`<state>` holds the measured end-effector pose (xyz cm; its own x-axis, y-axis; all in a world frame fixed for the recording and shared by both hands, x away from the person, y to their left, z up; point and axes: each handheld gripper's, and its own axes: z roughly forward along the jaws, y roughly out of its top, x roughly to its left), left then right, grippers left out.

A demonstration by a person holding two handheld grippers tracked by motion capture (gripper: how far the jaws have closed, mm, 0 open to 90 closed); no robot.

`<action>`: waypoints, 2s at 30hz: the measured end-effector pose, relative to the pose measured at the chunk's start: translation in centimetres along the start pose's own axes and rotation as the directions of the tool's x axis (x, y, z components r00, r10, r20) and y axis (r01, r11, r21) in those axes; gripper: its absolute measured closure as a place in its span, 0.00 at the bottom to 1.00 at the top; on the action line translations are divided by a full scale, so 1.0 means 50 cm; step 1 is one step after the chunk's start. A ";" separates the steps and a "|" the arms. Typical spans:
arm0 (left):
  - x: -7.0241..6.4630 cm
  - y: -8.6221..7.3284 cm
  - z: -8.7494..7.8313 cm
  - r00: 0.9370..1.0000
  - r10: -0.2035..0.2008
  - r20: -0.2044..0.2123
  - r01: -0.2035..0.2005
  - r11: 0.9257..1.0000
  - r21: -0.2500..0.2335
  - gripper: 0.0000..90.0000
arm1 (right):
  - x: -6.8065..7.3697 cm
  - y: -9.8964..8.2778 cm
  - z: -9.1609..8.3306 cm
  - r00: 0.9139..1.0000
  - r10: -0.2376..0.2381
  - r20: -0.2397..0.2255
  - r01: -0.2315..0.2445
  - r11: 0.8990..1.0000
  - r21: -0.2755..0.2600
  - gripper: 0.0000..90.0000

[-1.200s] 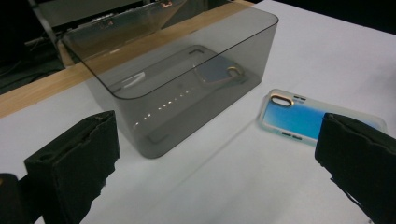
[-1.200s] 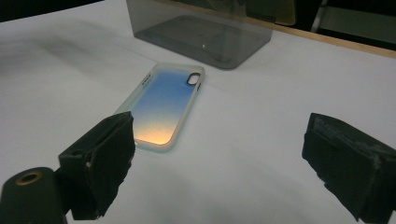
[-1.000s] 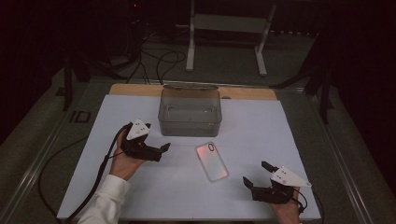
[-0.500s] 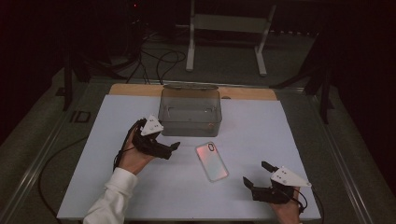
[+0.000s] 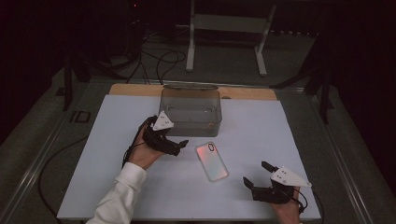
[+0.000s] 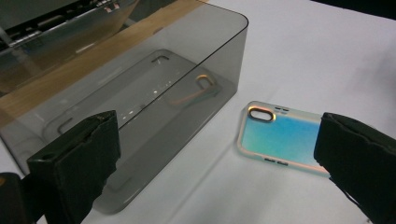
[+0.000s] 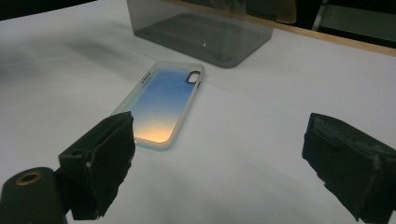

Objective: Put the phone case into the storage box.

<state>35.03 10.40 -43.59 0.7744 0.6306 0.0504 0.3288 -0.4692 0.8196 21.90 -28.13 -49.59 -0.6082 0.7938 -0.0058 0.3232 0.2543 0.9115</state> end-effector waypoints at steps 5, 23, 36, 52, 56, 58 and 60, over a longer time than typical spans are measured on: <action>-0.001 0.006 0.017 1.000 0.001 0.011 -0.001 1.000 0.011 0.02 | 0.000 0.000 0.000 1.000 -0.001 -0.001 0.001 1.000 0.000 0.10; 0.005 0.008 0.081 0.996 -0.050 0.068 0.044 0.995 0.092 0.06 | 0.001 0.000 0.001 1.000 -0.004 -0.003 0.004 1.000 0.005 0.10; 0.000 0.013 0.120 0.993 -0.065 0.097 0.051 0.989 0.140 0.09 | 0.001 0.000 0.003 1.000 -0.004 -0.003 0.004 1.000 0.004 0.10; -0.012 0.009 0.162 0.989 -0.080 0.128 0.054 0.979 0.195 0.16 | 0.001 0.000 0.003 1.000 -0.007 -0.004 0.007 1.000 0.007 0.10; -0.015 0.010 0.172 0.986 -0.084 0.143 0.052 0.975 0.215 0.17 | 0.001 0.000 0.004 1.000 -0.009 -0.006 0.009 1.000 0.010 0.10; -0.016 0.010 0.178 0.984 -0.091 0.153 0.056 0.974 0.221 0.19 | 0.000 -0.001 0.004 1.000 -0.008 -0.004 0.008 1.000 0.012 0.10; -0.016 0.010 0.184 0.982 -0.101 0.159 0.062 0.971 0.232 0.20 | 0.001 -0.001 0.004 1.000 -0.009 -0.004 0.009 1.000 0.014 0.10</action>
<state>39.55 3.95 -48.46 0.8133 0.5685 -0.1243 0.4930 -0.5596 0.6662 22.03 -28.00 -49.70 -0.6138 0.7894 -0.0120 0.3277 0.2686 0.9058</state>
